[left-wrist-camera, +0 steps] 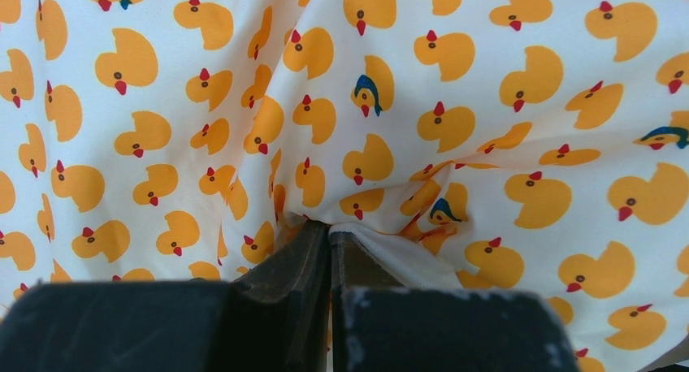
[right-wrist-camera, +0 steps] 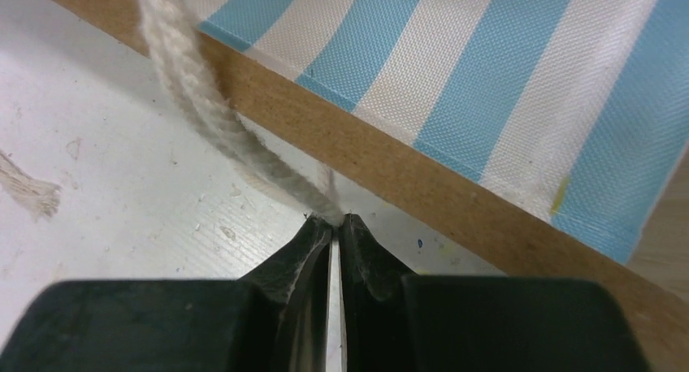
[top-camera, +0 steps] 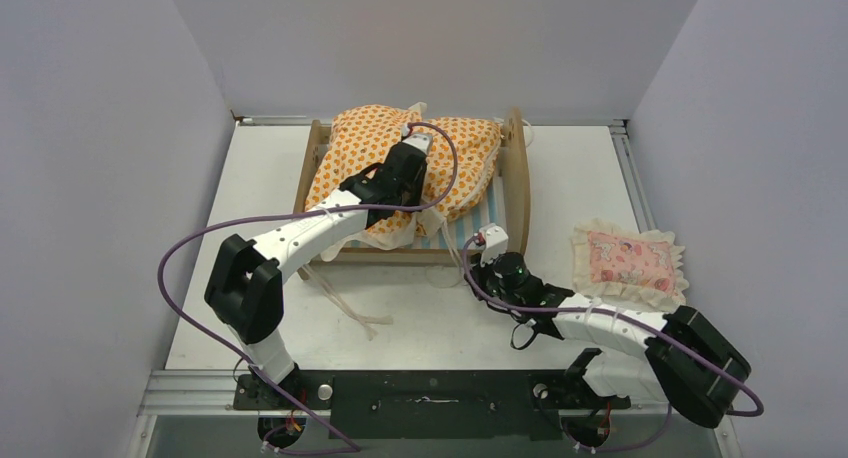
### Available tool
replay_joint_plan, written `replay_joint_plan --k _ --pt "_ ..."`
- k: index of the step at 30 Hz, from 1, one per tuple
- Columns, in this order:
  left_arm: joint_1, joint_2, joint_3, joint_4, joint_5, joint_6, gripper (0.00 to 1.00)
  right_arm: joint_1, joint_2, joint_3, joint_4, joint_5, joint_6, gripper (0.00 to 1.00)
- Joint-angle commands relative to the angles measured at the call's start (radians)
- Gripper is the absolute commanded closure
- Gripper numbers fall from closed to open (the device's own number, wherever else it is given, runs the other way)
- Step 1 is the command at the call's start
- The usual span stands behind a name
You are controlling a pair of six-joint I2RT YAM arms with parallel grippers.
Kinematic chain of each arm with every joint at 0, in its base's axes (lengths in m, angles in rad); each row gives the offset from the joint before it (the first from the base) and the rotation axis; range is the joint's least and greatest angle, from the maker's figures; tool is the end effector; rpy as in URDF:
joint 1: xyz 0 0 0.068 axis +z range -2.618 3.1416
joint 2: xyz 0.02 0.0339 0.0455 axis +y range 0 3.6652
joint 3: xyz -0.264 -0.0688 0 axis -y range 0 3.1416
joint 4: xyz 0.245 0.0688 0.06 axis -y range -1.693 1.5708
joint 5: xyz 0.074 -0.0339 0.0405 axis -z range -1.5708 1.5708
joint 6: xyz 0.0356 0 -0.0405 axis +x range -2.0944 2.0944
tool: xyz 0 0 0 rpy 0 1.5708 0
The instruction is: Set up the pet bed
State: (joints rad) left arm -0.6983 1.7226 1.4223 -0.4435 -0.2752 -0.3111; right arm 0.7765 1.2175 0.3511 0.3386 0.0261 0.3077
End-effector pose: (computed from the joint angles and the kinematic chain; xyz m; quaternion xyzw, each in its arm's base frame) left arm 0.3060 -0.2442 0.2860 0.1204 0.9007 -0.0825 0.4091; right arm 0.1631 0.1589 0.1582 -0.1950 0.8448 0.2473 0.4326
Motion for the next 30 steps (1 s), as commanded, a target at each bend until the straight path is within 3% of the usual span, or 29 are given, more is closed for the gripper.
replay_joint_plan --k 1,7,13,21,25,30 --pt "0.014 -0.008 0.043 0.015 -0.002 -0.002 1.00 0.007 -0.134 0.118 -0.238 0.002 0.007 0.95" --pt "0.014 -0.041 0.015 0.035 0.000 0.000 1.00 0.019 -0.168 0.447 -0.773 0.046 -0.020 0.95" --pt "0.011 -0.070 -0.004 0.042 0.047 -0.022 1.00 0.031 -0.076 0.800 -1.054 0.262 -0.116 0.95" --pt "-0.016 -0.132 -0.025 0.053 0.103 -0.059 1.00 0.032 0.011 1.010 -1.041 0.530 -0.282 0.95" --pt "-0.028 -0.161 -0.043 0.059 0.122 -0.086 1.00 0.032 0.000 0.993 -0.999 0.636 -0.328 0.95" --pt "-0.052 -0.179 -0.054 0.069 0.139 -0.112 1.00 0.030 -0.052 0.928 -0.920 0.632 -0.353 0.93"
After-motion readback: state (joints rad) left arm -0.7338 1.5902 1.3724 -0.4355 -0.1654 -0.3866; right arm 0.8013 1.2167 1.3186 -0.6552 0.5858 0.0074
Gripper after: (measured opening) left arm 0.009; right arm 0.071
